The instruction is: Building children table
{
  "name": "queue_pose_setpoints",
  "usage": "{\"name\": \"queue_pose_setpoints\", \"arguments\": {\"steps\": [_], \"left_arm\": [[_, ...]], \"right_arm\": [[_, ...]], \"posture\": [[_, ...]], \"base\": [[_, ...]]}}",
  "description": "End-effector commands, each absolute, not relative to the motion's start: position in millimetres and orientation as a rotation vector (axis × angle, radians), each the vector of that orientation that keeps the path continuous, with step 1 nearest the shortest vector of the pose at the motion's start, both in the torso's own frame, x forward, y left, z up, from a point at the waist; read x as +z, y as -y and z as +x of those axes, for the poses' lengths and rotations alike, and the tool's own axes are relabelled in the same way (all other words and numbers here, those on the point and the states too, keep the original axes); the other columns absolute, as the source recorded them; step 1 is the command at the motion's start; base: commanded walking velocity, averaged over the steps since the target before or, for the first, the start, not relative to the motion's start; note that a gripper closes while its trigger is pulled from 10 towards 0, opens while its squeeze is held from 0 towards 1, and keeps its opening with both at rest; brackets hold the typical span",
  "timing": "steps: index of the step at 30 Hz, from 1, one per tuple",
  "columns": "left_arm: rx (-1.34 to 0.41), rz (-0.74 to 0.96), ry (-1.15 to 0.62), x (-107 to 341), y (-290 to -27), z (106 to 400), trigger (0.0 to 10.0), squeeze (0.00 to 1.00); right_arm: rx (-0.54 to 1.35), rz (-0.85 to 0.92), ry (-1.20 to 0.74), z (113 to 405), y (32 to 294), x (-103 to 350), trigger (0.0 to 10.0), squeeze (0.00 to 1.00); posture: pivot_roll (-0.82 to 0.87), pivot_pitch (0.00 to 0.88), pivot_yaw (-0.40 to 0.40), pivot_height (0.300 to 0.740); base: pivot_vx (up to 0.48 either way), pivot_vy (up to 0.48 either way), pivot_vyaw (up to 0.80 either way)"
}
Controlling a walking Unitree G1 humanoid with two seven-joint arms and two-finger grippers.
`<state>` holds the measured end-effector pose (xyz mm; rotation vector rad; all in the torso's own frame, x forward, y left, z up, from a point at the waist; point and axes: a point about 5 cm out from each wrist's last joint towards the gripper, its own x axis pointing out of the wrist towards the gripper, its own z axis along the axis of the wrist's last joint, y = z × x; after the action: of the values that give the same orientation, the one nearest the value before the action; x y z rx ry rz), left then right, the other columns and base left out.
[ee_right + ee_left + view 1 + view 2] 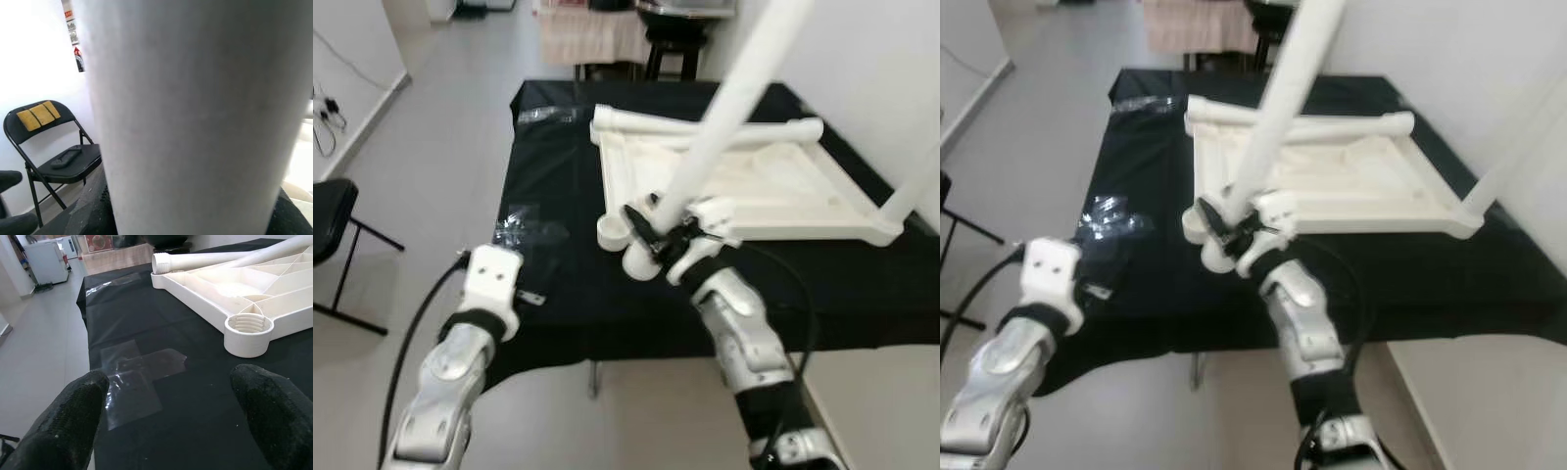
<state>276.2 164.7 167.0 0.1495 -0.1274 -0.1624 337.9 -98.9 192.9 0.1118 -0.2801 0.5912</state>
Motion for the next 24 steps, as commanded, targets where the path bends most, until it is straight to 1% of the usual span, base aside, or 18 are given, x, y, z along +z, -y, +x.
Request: {"name": "queue_pose_setpoints", "arguments": {"steps": [1, 2, 6, 9, 12, 14, 19, 22, 24], "left_arm": [[-0.196, 0.149, 0.133, 169, -161, 275, 10.0, 0.00], [-0.200, 0.150, 0.137, 169, -161, 275, 10.0, 0.00], [-0.203, 0.150, 0.139, 171, -162, 274, 10.0, 0.00], [-0.208, 0.148, 0.140, 172, -162, 274, 10.0, 0.00], [-0.228, 0.149, 0.140, 172, -158, 273, 10.0, 0.00], [-0.244, 0.152, 0.138, 171, -156, 273, 10.0, 0.00], [-0.274, 0.138, 0.136, 170, -152, 271, 10.0, 0.00], [-0.295, 0.133, 0.137, 170, -149, 269, 10.0, 0.00], [-0.365, 0.103, 0.130, 168, -140, 265, 10.0, 0.00]], "right_arm": [[0.554, 0.106, 0.302, 339, 108, 196, 10.0, 0.00], [0.551, 0.107, 0.302, 339, 108, 196, 10.0, 0.00], [0.541, 0.112, 0.299, 340, 111, 196, 10.0, 0.00], [0.552, 0.092, 0.315, 339, 111, 196, 10.0, 0.00], [0.555, 0.121, 0.309, 340, 112, 198, 10.0, 0.00], [0.562, 0.168, 0.334, 339, 113, 202, 10.0, 0.00], [0.517, 0.137, 0.318, 341, 117, 201, 10.0, 0.00], [0.528, 0.145, 0.325, 341, 117, 202, 10.0, 0.00], [0.573, 0.156, 0.335, 338, 116, 204, 10.0, 0.00]], "posture": [[0.07, 0.095, -0.023, 0.740], [0.07, 0.095, -0.023, 0.740], [0.07, 0.095, -0.024, 0.740], [0.07, 0.095, -0.024, 0.740], [0.07, 0.096, -0.024, 0.740], [0.07, 0.098, -0.026, 0.740], [0.07, 0.101, -0.026, 0.740], [0.07, 0.101, -0.026, 0.740], [0.07, 0.102, -0.026, 0.740]], "base": [[0.000, 0.000, 0.00], [0.000, 0.000, 0.00], [0.332, 0.000, 0.00], [0.337, 0.000, 0.80], [0.311, 0.000, 0.00], [0.315, 0.000, 0.80], [0.310, 0.000, 0.00], [0.285, 0.000, 0.00], [0.000, 0.000, 0.00]]}}
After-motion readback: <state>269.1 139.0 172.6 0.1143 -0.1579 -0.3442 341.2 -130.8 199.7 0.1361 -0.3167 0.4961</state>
